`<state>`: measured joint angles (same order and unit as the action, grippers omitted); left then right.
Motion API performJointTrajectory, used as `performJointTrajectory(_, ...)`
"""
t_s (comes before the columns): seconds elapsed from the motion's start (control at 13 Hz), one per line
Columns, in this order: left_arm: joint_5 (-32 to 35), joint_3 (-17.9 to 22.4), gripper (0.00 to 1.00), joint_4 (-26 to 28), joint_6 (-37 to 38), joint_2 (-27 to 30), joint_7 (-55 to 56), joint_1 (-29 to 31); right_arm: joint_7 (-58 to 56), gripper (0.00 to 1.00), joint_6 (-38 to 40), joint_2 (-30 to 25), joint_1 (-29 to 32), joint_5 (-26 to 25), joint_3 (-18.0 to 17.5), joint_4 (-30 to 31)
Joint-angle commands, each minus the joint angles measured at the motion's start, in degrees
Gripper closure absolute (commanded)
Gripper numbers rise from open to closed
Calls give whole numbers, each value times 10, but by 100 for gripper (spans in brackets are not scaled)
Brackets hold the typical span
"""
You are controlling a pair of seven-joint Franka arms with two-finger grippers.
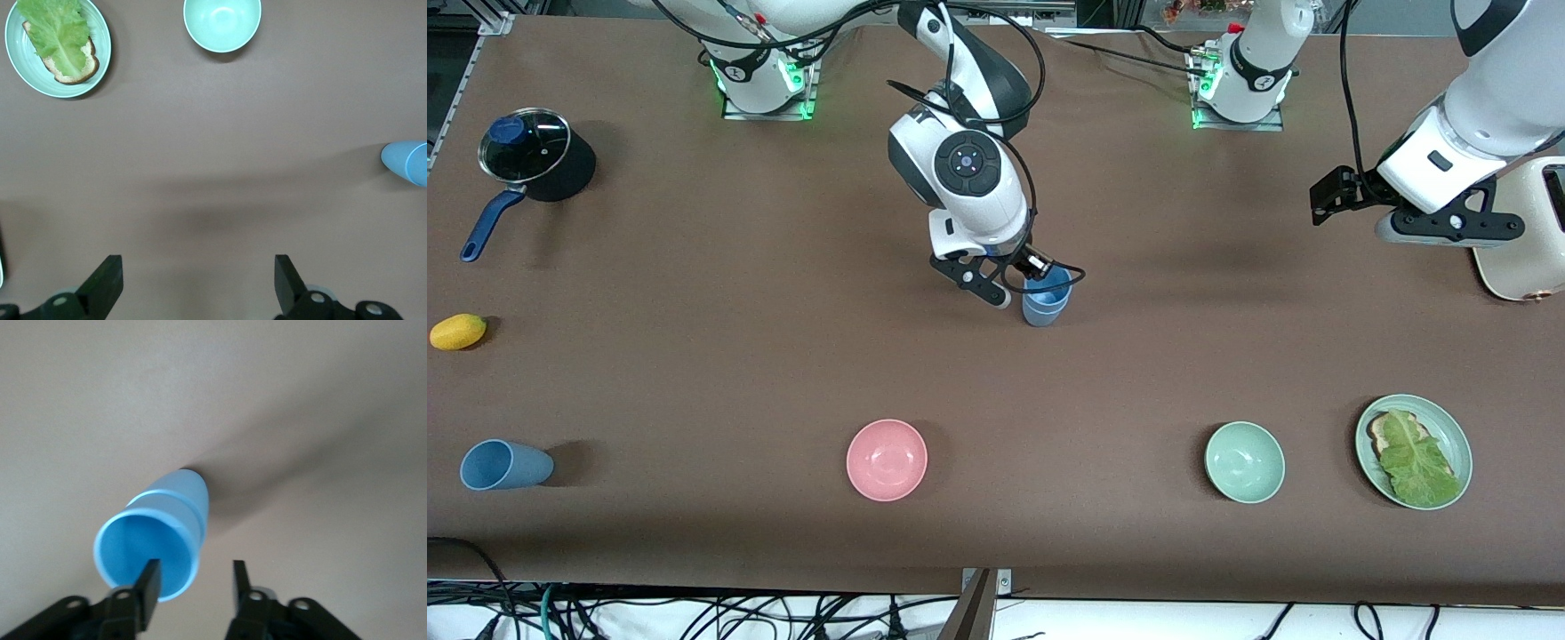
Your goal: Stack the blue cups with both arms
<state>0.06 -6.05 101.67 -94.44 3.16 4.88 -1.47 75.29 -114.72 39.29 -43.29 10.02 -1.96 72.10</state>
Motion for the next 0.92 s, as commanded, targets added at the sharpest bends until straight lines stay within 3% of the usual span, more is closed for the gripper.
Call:
performJointTrajectory(0.0,3,-2,0,-9,9,-2,-14,5,-19,8,10,-34,30,-2,-6,1)
performJointTrajectory(0.08,3,-2,0,-9,9,-2,-14,5,-57,1,13,-66,56,-2,-16,34)
performJointTrajectory(0.23,3,-2,0,-9,10,-2,-14,5,-182,0,47,-154,127,4,-38,109)
performJointTrajectory(0.62,3,-1,0,-9,11,-2,-14,5,-528,0,190,-360,319,5,-38,262)
performJointTrajectory(0.85,3,-1,0,-9,11,-2,-14,5,-678,0,246,-415,422,-3,-34,284)
